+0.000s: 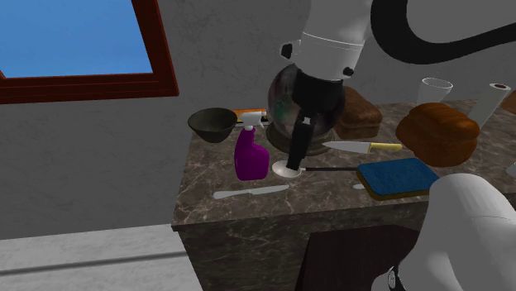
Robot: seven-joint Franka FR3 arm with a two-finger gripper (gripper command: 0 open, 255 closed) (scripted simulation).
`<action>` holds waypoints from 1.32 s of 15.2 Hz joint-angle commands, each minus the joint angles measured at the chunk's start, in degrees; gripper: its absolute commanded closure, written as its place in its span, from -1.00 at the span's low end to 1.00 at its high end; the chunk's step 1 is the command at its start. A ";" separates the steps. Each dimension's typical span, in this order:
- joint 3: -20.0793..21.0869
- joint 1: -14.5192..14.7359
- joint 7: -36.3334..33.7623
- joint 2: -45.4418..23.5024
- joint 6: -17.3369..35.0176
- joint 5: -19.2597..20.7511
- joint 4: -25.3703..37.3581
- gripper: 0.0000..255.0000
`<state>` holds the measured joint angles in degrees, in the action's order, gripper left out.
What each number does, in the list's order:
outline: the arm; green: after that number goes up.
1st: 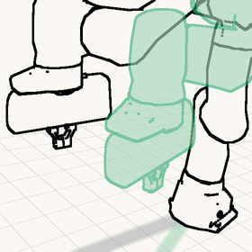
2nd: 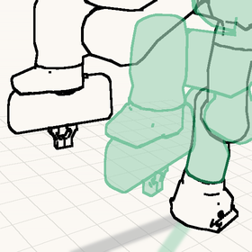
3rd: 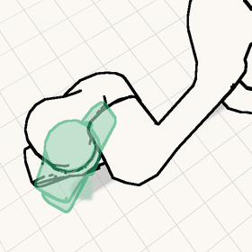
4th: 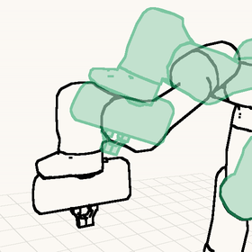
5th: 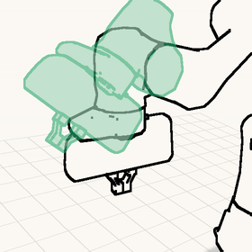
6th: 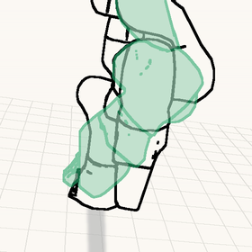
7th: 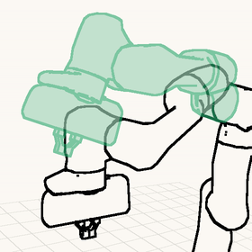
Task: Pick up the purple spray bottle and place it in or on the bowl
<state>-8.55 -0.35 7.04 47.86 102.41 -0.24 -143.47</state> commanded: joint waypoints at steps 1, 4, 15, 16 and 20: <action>-3.10 0.08 5.30 0.86 5.39 1.40 -3.20 -1.00; -8.69 0.49 13.42 0.22 13.44 3.15 -6.43 -1.00; -36.49 15.18 47.71 -12.59 39.92 -1.10 -5.35 -1.00; -36.99 15.86 47.94 -13.21 40.81 -1.42 -5.54 -1.00; -39.12 18.80 49.15 -15.87 44.37 -3.11 -6.13 -1.00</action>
<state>-47.00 17.78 55.67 32.56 145.83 -2.96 -149.36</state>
